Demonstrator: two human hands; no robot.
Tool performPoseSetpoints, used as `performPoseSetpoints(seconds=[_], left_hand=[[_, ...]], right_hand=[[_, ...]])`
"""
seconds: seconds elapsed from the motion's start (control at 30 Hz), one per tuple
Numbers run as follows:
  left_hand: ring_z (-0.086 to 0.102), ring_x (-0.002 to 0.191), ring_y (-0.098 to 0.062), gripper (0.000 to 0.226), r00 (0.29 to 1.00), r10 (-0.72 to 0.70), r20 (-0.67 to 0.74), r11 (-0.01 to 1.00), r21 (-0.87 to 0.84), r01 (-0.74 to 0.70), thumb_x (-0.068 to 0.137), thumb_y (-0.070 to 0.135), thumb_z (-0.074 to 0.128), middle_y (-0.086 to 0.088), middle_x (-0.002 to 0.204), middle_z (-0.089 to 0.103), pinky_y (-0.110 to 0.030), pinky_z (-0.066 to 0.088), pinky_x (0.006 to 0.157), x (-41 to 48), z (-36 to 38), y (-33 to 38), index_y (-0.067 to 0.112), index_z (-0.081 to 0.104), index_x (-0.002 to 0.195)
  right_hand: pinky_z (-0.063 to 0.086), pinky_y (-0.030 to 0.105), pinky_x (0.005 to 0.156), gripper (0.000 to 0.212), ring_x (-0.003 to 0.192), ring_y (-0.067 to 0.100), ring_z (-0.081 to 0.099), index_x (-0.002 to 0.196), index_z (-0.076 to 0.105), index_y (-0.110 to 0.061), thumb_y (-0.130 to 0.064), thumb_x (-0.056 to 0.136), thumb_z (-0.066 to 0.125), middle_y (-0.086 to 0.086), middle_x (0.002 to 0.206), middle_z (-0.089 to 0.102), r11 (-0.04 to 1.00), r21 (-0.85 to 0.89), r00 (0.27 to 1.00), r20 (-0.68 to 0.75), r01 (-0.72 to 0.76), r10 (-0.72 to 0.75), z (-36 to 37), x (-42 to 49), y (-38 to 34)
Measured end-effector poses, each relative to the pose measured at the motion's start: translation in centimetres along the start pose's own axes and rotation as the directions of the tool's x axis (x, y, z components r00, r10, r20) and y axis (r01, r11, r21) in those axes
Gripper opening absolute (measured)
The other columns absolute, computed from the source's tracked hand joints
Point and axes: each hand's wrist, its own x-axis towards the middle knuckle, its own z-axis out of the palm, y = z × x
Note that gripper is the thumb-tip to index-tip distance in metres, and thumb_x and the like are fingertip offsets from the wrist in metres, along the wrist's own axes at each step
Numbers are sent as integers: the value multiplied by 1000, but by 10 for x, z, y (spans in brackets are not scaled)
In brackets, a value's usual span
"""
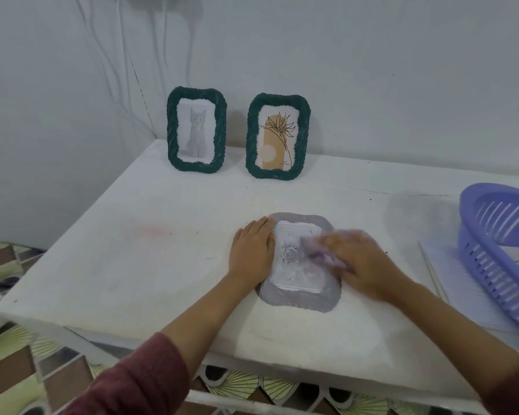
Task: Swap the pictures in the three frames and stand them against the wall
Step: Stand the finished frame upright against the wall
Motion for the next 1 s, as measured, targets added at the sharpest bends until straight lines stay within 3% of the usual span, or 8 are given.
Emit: performPoseSetpoints(seconds=[0.1,0.27,0.4,0.5,0.63,0.83,0.93,1.0], left_hand=[[26,141,-16,44,1000,-5,4,1000,2,5,100,24,29,2,152,30,-33,15,118,0,0,-1,22,31,143],[25,142,-15,44,1000,-14,8,1000,14,14,100,24,27,3,153,29,-33,14,119,1,0,0,22,30,144],[25,142,-17,44,1000,2,5,1000,8,-2,100,24,28,2,153,30,-34,15,118,1,1,-1,21,31,144],[26,141,-16,44,1000,-6,0,1000,14,6,100,23,28,2,152,31,-33,15,118,1,3,-1,21,32,143],[26,141,-17,44,1000,-14,2,1000,9,14,100,22,28,2,152,31,-33,15,118,2,3,-1,22,32,143],[24,142,-17,44,1000,-16,10,1000,7,16,100,23,27,2,153,28,-33,12,117,1,2,-1,22,29,144],[25,142,-17,44,1000,-20,13,1000,22,20,100,22,28,1,153,29,-33,13,117,2,2,-1,21,30,144],[25,142,-17,44,1000,-17,14,1000,1,17,100,22,28,1,153,30,-33,13,118,2,1,-1,21,31,144]], right_hand=[[17,22,107,70,128,22,47,126,55,-16,-51,76,20,4,135,55,994,25,994,-17,-110,111,3,33,-12],[23,33,111,50,130,12,43,128,54,-23,-49,91,32,-3,137,54,990,-22,989,64,137,-135,13,-16,-14],[20,30,109,68,126,18,47,132,47,-23,-62,87,14,0,136,53,995,-89,999,26,-36,39,-2,11,0],[20,25,108,54,128,25,45,128,52,-9,-39,87,35,11,135,53,993,13,994,-3,-113,113,6,34,-25],[11,22,117,58,137,4,29,135,46,-23,-48,86,26,-9,147,37,985,135,987,104,107,-121,18,-17,-49],[20,15,107,49,127,20,50,124,58,-11,-32,84,39,6,133,57,995,85,999,14,-46,45,9,11,-39],[15,17,111,57,132,18,44,129,54,-11,-47,90,33,7,140,50,989,115,994,45,90,-96,20,4,-74],[10,18,114,72,136,8,34,137,44,-20,-61,87,12,-4,146,41,979,133,978,117,157,-172,15,-21,-69]])
